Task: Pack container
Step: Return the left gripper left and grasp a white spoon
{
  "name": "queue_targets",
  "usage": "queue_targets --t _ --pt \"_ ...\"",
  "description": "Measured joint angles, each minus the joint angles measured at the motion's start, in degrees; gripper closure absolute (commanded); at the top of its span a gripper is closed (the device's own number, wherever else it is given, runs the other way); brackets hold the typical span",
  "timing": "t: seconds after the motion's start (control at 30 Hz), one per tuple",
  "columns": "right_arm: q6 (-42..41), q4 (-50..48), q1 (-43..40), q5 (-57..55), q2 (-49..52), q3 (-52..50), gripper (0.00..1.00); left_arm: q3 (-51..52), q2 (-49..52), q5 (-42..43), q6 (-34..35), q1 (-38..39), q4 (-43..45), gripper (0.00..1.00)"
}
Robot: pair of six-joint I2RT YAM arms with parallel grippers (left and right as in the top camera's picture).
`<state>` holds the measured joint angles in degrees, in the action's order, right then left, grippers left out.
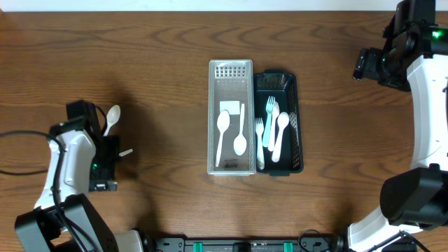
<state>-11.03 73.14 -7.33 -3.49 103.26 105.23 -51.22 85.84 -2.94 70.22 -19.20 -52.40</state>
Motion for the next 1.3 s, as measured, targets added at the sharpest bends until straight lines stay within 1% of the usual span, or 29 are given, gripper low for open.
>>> queue_targets --t 0.17,0.5,0.87,1.03,1.3 --pt "0.0 1.1 0.0 -0.2 0.0 0.0 0.17 3.8 0.0 0.0 0.7 -1.6 3.0 0.02" --pt "0.0 2.4 0.0 -1.6 0.0 0.0 0.17 5.0 0.0 -0.4 0.7 -6.9 6.3 0.02" --pt "0.0 2.7 0.0 -1.7 0.0 0.0 0.17 5.0 0.2 -3.5 0.7 -7.0 9.7 0.01" --pt "0.0 2.7 0.0 -1.8 0.0 0.0 0.17 5.0 2.4 -3.5 0.6 -7.0 12.1 0.01" --pt "0.0 2.8 0.0 -2.0 0.0 0.0 0.17 5.0 6.1 -3.5 -1.4 -7.0 16.3 0.00"
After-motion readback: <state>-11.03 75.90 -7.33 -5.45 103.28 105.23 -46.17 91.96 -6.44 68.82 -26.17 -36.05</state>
